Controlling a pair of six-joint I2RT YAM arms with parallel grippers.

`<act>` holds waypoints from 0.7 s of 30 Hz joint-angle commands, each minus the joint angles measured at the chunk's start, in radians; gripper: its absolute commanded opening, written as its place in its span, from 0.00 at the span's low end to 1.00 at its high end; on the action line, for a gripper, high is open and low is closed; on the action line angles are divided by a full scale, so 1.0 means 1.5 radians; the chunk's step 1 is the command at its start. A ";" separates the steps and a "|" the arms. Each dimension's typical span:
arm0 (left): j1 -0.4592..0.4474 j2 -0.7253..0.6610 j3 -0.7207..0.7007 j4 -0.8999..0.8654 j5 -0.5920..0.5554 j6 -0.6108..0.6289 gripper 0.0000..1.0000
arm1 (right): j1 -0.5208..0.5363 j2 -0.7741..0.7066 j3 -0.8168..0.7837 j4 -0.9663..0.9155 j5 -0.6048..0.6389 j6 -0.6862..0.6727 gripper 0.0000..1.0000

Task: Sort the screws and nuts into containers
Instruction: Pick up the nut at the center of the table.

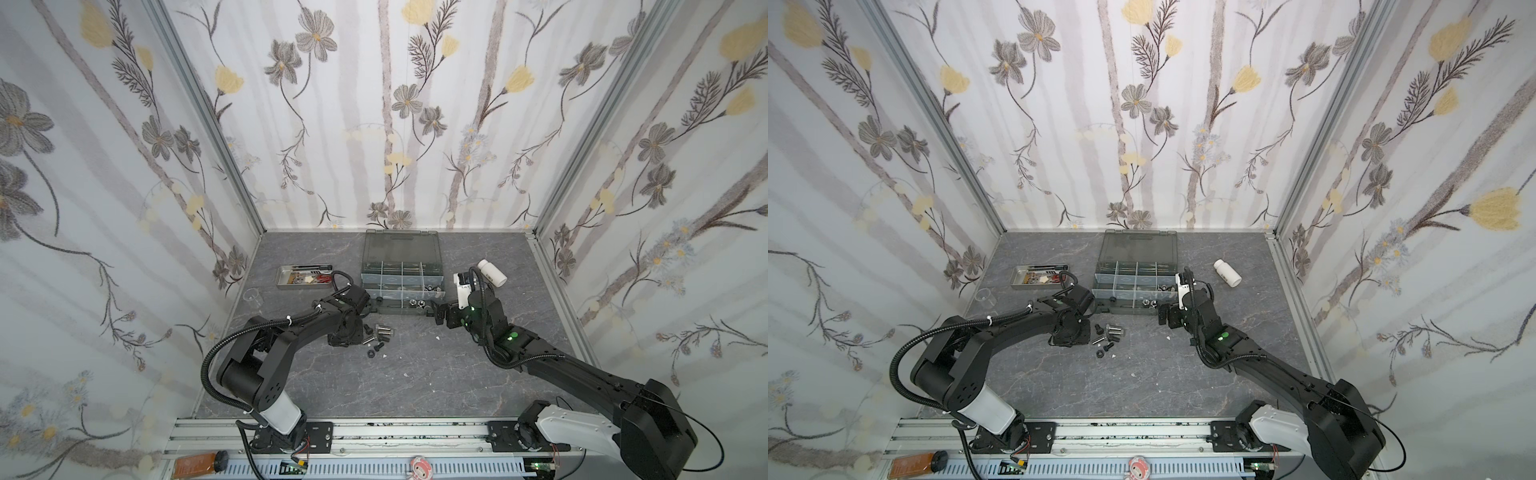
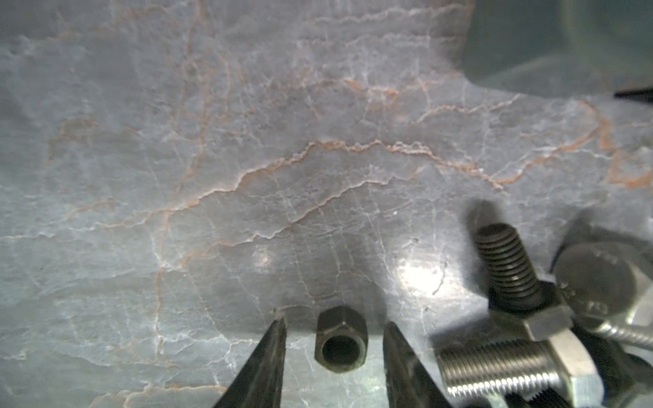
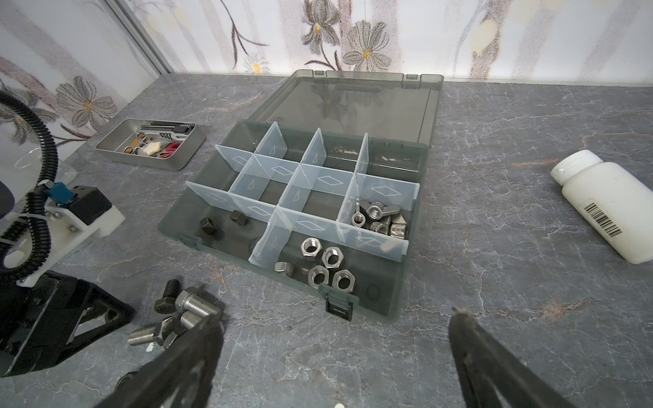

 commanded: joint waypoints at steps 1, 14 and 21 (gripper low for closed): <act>0.000 0.007 0.008 -0.001 -0.018 -0.008 0.44 | 0.000 -0.003 0.001 0.018 -0.002 0.007 1.00; -0.003 0.010 0.018 -0.016 -0.027 -0.008 0.33 | 0.000 -0.004 0.001 0.014 0.003 0.006 1.00; -0.005 0.010 0.009 -0.014 -0.030 -0.005 0.33 | 0.000 0.002 0.005 0.014 -0.005 0.005 1.00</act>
